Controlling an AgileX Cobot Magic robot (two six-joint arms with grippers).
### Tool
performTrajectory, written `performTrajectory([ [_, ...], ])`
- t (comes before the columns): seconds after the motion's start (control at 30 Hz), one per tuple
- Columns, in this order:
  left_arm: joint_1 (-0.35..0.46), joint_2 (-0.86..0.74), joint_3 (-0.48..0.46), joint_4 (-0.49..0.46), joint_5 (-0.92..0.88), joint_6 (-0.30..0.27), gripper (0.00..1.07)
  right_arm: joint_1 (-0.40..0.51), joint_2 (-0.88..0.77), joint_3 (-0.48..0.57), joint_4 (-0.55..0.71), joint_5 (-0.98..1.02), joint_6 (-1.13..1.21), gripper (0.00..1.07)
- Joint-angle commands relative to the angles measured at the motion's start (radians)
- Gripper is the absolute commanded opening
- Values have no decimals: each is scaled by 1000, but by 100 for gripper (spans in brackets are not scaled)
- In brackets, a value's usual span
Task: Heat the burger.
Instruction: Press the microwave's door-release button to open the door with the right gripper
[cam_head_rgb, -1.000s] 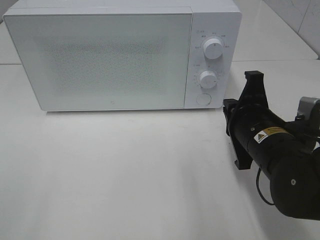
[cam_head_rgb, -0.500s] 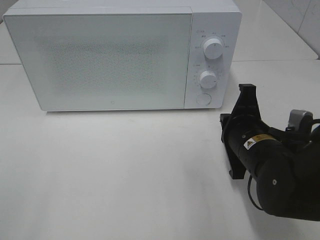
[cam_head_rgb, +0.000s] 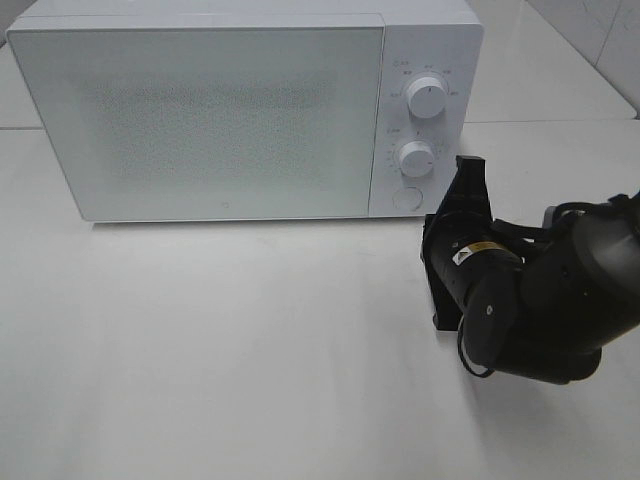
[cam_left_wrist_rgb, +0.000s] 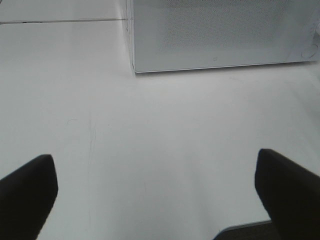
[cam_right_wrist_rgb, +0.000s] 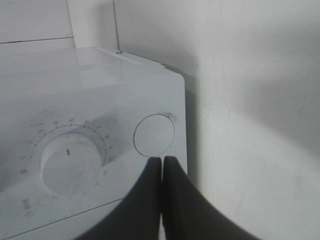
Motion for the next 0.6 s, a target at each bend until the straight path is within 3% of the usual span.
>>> performTrajectory([
  [0.03,2,-19,3,-1,-14,-7,100,-21,23,-51,-21,31,-39,0],
  [0.6,2,-19,3,-1,-14,-7,100,-95,123,-218,-71,98,-84,0],
])
